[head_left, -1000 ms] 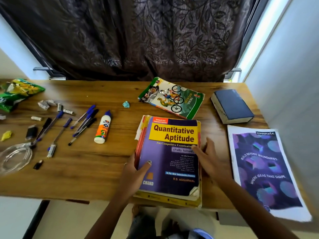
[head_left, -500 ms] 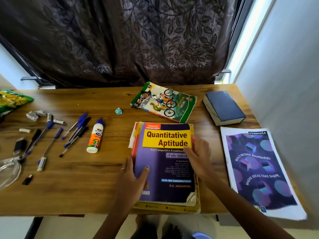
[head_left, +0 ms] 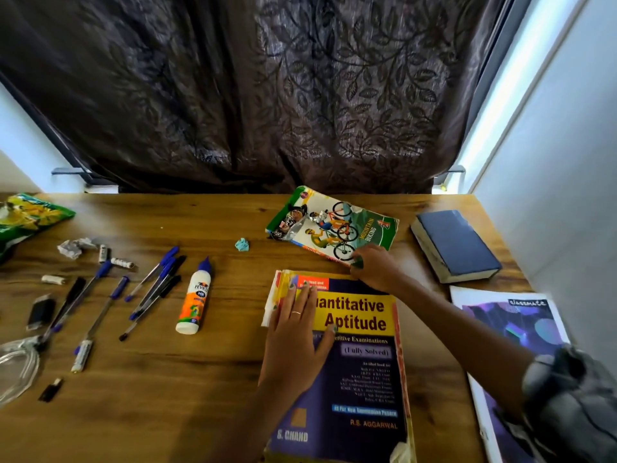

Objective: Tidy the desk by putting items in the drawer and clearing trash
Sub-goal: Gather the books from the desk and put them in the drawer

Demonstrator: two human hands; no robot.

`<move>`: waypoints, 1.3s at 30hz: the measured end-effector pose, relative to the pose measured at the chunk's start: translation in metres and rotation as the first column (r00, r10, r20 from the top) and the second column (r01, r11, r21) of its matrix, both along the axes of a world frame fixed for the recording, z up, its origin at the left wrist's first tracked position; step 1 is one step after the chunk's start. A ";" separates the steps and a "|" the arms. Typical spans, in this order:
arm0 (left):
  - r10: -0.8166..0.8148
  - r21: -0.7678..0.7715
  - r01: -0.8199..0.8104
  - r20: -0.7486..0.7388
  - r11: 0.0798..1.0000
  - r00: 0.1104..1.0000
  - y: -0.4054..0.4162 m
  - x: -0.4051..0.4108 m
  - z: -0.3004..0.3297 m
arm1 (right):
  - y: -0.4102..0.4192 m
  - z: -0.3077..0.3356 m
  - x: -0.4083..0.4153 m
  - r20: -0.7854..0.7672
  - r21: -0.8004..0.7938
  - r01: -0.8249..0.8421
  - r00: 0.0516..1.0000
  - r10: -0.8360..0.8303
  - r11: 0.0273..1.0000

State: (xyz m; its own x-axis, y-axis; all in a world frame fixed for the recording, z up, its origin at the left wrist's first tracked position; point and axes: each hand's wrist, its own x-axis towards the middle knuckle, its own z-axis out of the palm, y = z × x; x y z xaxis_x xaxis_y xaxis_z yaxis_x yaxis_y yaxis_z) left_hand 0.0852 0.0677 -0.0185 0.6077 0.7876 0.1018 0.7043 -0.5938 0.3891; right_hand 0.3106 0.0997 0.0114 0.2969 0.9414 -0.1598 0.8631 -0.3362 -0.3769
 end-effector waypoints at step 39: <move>0.002 0.017 -0.002 -0.012 1.000 1.000 0.001 0.000 0.004 | -0.185 0.108 0.059 0.567 0.710 -0.114 0.678 -0.468 0.695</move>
State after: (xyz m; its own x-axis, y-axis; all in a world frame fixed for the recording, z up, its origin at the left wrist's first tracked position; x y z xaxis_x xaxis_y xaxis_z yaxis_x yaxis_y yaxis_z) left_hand 0.0855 0.0682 -0.0143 0.6072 0.7871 0.1081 0.7101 -0.5987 0.3706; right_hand 0.3694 -0.0858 0.1192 0.2103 0.6025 0.7699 0.8973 -0.4317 0.0927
